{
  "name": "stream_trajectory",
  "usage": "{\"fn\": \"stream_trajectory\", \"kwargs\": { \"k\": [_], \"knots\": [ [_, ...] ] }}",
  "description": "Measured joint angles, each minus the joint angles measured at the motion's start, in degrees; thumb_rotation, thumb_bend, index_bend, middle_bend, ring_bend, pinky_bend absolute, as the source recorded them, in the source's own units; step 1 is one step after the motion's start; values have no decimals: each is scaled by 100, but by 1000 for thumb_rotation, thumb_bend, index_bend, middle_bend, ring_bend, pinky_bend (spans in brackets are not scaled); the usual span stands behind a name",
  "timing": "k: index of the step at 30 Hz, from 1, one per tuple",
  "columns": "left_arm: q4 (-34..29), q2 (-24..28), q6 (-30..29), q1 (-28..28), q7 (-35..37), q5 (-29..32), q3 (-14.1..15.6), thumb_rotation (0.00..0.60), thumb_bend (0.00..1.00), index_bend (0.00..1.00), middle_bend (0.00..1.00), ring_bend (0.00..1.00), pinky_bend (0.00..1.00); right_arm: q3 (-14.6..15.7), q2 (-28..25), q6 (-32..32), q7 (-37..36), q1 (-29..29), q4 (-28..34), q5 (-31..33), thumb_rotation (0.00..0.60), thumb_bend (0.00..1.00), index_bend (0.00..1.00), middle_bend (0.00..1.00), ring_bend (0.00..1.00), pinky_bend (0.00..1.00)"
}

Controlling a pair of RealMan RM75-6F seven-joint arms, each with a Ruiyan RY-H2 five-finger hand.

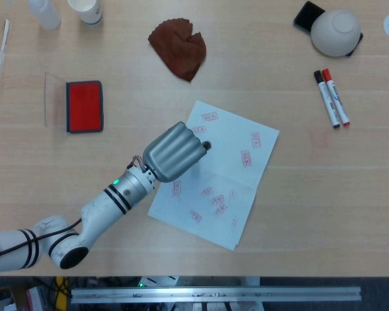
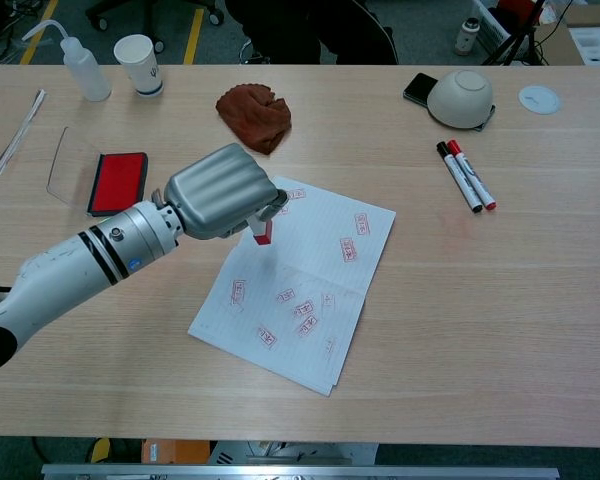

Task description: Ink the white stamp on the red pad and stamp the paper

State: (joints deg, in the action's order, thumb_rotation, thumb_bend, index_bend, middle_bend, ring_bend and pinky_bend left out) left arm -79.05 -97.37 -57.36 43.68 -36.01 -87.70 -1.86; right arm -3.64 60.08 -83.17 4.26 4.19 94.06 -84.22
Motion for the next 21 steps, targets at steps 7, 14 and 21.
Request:
{"fn": "stream_trajectory", "kwargs": {
  "k": [7,14,21],
  "knots": [
    [396,-304,43,26,-54,53,-19,600,307,578,1000,1000,1000,-12,-1,20,1,11,-9,28,600,280,158,268,167,291],
    [1010,-670,33,43,-86,11,14,600,306,578,1000,1000,1000,-18,-7,23,12,10,-5,56,600,280,158,268,167,291],
    [1414,-970,-25,36,-34,-5,6,600,306,578,1000,1000,1000,-27,-13,30,17,14,-6,74,600,280,158,268,167,291]
  ]
}}
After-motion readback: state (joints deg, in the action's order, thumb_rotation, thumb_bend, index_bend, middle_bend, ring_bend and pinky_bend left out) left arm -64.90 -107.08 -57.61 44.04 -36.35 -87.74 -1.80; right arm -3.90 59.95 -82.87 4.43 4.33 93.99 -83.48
